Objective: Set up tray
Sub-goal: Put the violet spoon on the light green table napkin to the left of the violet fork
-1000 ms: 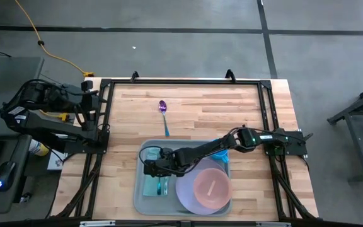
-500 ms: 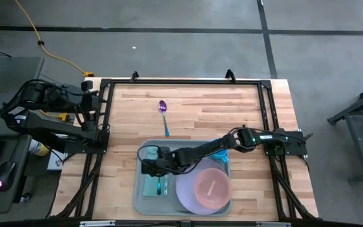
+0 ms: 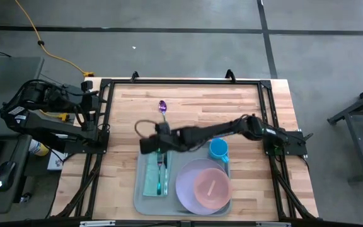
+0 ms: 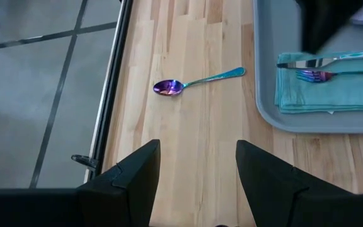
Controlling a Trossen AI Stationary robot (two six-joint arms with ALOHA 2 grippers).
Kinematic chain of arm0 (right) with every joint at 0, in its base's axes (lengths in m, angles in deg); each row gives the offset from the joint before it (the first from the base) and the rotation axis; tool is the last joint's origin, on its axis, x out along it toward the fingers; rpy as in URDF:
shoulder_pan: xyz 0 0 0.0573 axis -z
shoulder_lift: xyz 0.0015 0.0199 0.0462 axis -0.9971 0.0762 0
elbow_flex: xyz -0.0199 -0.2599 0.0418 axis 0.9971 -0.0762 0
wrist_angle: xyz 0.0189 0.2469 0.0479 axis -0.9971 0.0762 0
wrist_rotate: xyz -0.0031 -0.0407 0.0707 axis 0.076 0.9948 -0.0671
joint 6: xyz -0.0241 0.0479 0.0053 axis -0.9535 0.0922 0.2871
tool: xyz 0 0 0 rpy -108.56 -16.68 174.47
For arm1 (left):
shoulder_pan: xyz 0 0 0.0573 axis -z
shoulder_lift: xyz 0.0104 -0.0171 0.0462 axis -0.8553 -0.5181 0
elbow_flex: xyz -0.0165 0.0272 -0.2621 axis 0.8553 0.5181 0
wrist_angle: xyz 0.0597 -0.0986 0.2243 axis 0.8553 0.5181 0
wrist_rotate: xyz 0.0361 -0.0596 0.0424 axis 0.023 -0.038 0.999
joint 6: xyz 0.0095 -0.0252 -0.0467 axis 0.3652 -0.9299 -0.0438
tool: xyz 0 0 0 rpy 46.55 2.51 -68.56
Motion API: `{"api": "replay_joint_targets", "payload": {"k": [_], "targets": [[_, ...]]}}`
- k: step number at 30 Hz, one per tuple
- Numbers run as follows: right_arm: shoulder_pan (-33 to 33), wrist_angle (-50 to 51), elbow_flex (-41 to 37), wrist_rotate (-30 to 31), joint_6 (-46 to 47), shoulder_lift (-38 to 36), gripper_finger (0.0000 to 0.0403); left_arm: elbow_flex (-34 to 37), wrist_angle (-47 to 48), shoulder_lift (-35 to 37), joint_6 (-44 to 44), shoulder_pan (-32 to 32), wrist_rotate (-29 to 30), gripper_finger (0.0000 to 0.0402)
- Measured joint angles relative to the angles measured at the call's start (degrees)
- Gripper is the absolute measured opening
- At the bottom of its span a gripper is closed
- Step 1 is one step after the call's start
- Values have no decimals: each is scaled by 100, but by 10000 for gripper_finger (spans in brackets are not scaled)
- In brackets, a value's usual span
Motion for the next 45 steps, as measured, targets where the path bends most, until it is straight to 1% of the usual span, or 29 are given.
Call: {"api": "replay_joint_targets", "payload": {"k": [4,8,11,14,20,23,27,28,30,34,36,38,41,43,45], "targets": [[384,632,5,-188,-622,-313,69,0,0,0,0,0,0,239],[927,1063,4,-840,-1336,-416,69,-1,-2,0,0,0,-1,239],[1343,1090,-2,-1278,-1881,-418,69,0,-2,0,0,0,-2,239],[1715,1228,-2,-1454,-2301,-436,69,0,0,0,-26,0,-7,239],[2268,1484,-2,-1755,-2781,-436,69,0,-2,0,-278,0,-9,239],[2412,1563,-2,-1756,-2973,-436,69,0,-10,0,-383,0,4,239],[2427,1581,-2,-1750,-3398,-504,69,0,-23,0,-574,0,63,239],[2427,1618,-2,-1692,-3494,-570,69,-2,-37,0,-599,0,129,239],[2410,1818,-2,-1369,-3574,-778,69,0,-124,-12,-615,0,193,239],[2383,2418,-2,-184,-4016,-1448,69,-2,-519,-251,-610,0,222,239],[2396,2752,-2,284,-4343,-1841,69,-2,-874,-481,-617,0,366,239],[2451,3082,-2,468,-4615,-2252,69,-2,-1265,-805,-699,-4,506,239],[2514,3620,-2,736,-4908,-2910,69,-4,-1859,-1427,-1025,-43,909,239],[2541,4064,-2,957,-5029,-3355,69,-4,-2091,-1886,-1422,-265,1081,239],[2541,4545,0,1146,-5055,-3793,69,0,-2159,-2346,-1848,-574,1030,239]]}}
